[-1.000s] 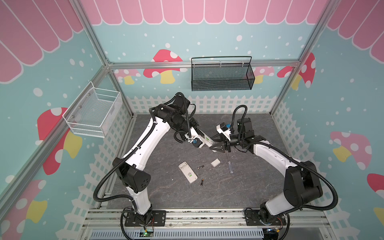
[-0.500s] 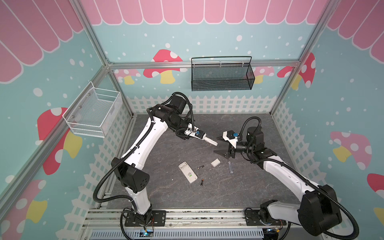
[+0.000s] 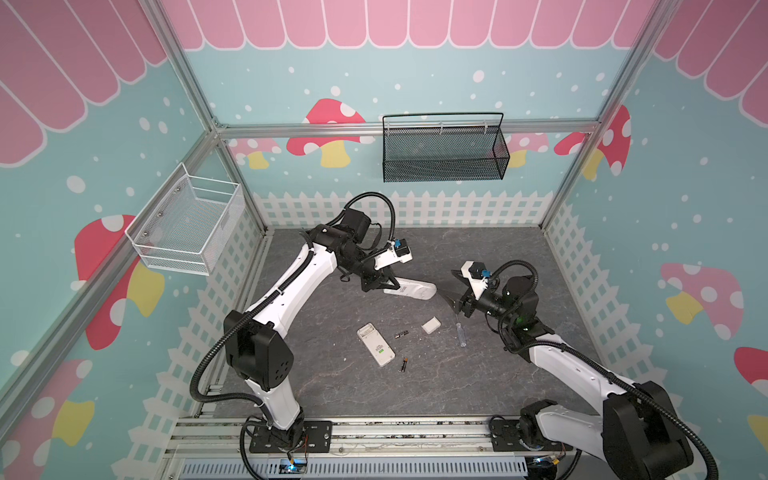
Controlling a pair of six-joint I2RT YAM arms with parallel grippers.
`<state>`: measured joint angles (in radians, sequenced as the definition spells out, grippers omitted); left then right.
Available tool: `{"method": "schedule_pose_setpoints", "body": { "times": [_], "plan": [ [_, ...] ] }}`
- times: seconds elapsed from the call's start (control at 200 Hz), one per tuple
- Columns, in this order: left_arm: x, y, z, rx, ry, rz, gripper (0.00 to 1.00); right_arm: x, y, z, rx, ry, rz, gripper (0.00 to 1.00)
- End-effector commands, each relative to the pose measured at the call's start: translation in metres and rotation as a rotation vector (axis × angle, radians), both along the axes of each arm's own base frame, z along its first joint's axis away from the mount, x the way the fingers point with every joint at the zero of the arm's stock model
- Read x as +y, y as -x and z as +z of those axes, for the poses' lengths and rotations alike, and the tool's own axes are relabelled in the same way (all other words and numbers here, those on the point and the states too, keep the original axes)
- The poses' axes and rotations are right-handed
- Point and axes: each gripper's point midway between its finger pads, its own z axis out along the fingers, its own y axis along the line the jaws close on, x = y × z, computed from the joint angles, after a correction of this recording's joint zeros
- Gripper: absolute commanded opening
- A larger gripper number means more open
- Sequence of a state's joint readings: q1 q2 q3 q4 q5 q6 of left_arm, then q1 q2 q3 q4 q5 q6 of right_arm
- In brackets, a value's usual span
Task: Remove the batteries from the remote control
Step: 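Grasp the remote's button end with the left gripper while the right holds it, then pull the battery cover off the remote's back with the right gripper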
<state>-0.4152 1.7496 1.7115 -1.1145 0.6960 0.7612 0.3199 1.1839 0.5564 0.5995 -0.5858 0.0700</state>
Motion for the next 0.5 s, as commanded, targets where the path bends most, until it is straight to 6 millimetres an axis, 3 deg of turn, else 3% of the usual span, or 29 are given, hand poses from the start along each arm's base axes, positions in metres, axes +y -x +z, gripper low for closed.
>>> {"method": "schedule_pose_setpoints", "body": {
  "times": [0.0,0.17,0.445,0.495],
  "plan": [
    [-0.006,-0.009,0.013,0.078,0.09,0.179,0.0,0.001,-0.006,-0.006,0.026,-0.037,-0.014,0.7],
    [-0.004,-0.015,-0.007,0.151,0.081,0.28,0.0,0.009,-0.002,-0.026,0.102,-0.069,0.018,0.69],
    [-0.023,-0.016,-0.016,0.308,0.205,0.31,0.0,0.022,-0.002,-0.063,0.269,-0.125,0.048,0.67],
    [-0.017,-0.021,-0.016,0.328,0.226,0.329,0.0,0.022,-0.003,-0.065,0.279,-0.125,0.047,0.67]
  ]
}}
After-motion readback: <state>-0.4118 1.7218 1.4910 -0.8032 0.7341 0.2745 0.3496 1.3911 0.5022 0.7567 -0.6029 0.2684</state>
